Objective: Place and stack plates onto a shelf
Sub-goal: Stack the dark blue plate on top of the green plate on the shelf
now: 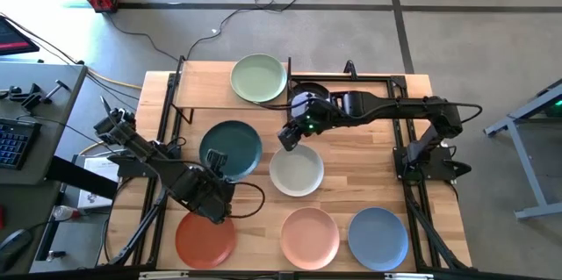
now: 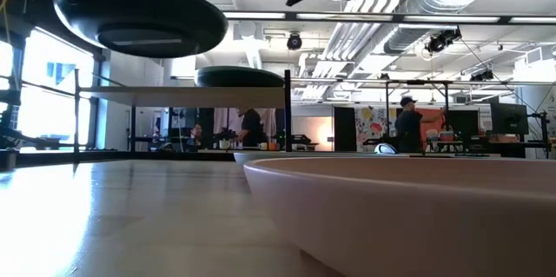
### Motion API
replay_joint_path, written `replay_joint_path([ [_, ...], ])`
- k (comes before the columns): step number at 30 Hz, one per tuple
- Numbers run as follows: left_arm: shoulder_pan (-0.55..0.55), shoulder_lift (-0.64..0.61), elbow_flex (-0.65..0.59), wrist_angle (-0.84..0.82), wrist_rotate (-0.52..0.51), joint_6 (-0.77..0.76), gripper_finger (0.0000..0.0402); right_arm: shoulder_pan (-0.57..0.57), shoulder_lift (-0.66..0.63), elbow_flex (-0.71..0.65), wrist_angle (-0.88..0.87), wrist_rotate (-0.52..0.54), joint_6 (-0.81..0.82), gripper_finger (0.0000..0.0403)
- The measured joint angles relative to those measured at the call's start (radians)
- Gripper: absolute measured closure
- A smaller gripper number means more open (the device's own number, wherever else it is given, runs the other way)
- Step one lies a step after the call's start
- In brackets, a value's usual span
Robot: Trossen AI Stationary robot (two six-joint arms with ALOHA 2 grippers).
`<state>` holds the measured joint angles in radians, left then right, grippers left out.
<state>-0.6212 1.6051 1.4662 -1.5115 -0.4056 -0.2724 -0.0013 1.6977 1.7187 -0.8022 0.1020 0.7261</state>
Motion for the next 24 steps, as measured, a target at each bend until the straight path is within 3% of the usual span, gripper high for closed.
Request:
replay_joint_path([
  [6, 0.014, -0.001, 0.000, -0.015, -0.095, 0.147, 0.0401, -0.001, 0.021, 0.000, 0.031, 0.034, -0.002, 0.0211],
  [18, 0.060, 0.000, 0.000, -0.010, -0.272, 0.298, 0.0401, -0.001, 0.041, 0.000, 0.042, 0.104, -0.014, 0.0211],
  [24, 0.085, 0.000, 0.000, -0.005, -0.283, 0.364, 0.0401, -0.001, 0.046, 0.000, 0.052, 0.129, -0.027, 0.0211],
])
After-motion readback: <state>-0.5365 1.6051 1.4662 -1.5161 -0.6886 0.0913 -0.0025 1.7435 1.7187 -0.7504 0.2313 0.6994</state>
